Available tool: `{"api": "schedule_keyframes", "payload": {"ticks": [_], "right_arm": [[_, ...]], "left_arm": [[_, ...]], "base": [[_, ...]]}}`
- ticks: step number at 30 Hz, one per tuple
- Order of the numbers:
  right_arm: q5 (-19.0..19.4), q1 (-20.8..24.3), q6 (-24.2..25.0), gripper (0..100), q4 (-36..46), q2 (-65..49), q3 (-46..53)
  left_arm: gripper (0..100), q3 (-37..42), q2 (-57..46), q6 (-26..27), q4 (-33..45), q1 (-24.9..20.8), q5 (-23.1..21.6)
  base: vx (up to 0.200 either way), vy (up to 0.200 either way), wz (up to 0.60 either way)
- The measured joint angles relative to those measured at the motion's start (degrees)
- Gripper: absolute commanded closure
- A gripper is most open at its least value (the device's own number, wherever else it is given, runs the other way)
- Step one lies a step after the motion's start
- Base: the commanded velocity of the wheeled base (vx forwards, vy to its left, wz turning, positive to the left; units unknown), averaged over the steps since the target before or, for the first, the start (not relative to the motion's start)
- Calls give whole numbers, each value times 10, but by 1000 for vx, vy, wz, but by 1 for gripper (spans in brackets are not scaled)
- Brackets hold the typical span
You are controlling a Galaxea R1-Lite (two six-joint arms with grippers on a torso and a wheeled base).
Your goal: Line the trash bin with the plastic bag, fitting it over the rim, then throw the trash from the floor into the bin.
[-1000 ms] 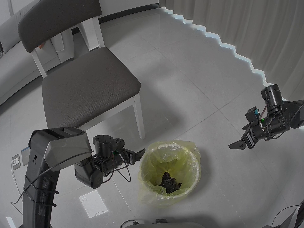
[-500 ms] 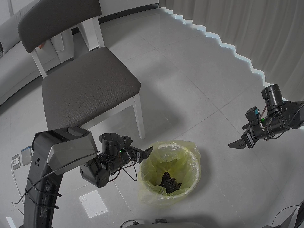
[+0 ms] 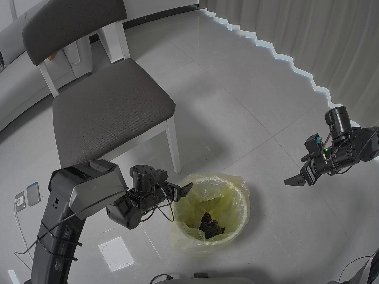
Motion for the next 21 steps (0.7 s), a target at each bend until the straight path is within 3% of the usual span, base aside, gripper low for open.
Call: {"api": "schedule_keyframes", "payload": {"ticks": [6,21], "right_arm": [[2,0,-8,0,0,3,0],[3,2,-10,0,0,9,0]], "left_arm": [[0,-11,3,-35,2,5,1],[0,-3,-1,-38,0,20,-6]], "base": [[0,0,0],[0,0,0]]}}
